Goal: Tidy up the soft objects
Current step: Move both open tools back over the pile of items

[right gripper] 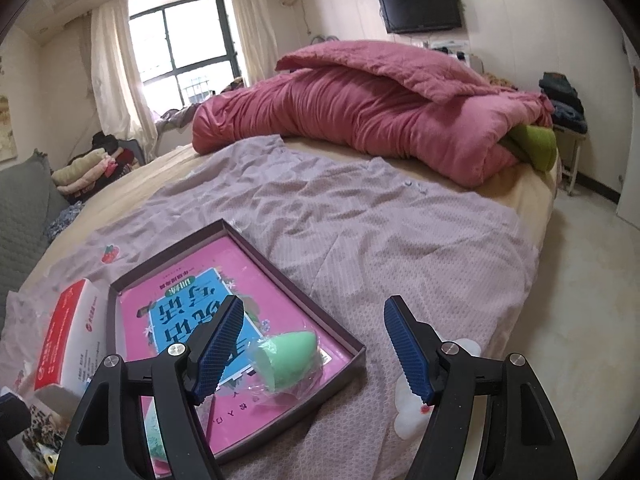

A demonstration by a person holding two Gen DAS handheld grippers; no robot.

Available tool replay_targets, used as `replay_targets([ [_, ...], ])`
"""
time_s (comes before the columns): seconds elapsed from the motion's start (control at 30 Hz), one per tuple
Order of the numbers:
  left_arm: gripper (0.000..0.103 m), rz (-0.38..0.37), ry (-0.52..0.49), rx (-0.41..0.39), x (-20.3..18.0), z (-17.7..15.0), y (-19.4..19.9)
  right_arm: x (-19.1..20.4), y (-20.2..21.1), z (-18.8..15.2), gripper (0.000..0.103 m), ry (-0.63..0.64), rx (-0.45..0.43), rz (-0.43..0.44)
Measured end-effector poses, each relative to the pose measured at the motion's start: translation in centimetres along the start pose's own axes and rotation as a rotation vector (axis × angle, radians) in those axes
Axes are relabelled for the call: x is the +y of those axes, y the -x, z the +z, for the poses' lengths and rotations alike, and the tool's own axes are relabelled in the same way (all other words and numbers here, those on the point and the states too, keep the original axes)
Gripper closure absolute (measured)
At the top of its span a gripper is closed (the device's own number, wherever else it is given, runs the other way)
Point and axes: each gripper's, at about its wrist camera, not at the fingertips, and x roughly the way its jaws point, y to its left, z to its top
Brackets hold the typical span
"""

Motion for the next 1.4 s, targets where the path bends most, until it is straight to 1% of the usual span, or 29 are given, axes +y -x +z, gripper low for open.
replay_targets([
  [0.03, 0.035, 0.007, 0.0, -0.005, 0.2, -0.2, 0.3, 0.3, 0.4, 0.0, 0.029, 0.016, -0.011, -0.011],
  [0.17, 0.035, 0.025, 0.01, -0.015, 1.4, -0.7, 1.4, 1.1, 2.1, -0.1, 0.029, 0.056, -0.061, -0.01],
  [0.3, 0.035, 0.054, 0.019, -0.034, 2.8, -1.0, 2.7, 2.0, 3.1, -0.2, 0.029, 0.081, -0.07, 0.017],
  [0.43, 0.035, 0.071, 0.06, -0.045, 5.0, -1.3, 3.9, 3.1, 4.2, -0.2, 0.029, 0.101, -0.079, 0.049],
  [0.53, 0.035, 0.111, 0.07, -0.061, 6.8, -1.7, 4.9, 4.1, 5.3, -0.2, 0.029, 0.116, -0.086, 0.082],
  [0.63, 0.035, 0.131, 0.104, -0.065, 8.7, -2.1, 5.7, 5.5, 6.5, -0.3, 0.029, 0.136, -0.093, 0.124],
  [0.73, 0.035, 0.162, 0.124, -0.065, 10.6, -2.6, 6.4, 7.3, 7.5, -0.5, 0.029, 0.169, -0.079, 0.159],
  [0.83, 0.035, 0.169, 0.164, -0.067, 12.3, -3.1, 7.0, 9.2, 8.5, -0.8, 0.029, 0.201, -0.058, 0.193],
  [0.93, 0.035, 0.19, 0.171, -0.071, 13.4, -3.5, 7.6, 11.4, 9.4, -1.1, 0.029, 0.249, -0.029, 0.217],
  [1.03, 0.035, 0.19, 0.198, -0.07, 14.4, -4.0, 8.2, 13.3, 10.2, -1.6, 0.029, 0.287, -0.003, 0.236],
  [1.2, 0.035, 0.2, 0.216, -0.064, 15.5, -4.3, 8.5, 16.1, 11.2, -2.8, 0.029, 0.365, 0.035, 0.264],
  [1.4, 0.035, 0.199, 0.24, -0.063, 16.7, -4.8, 9.1, 17.8, 11.7, -3.6, 0.029, 0.409, 0.064, 0.286],
])
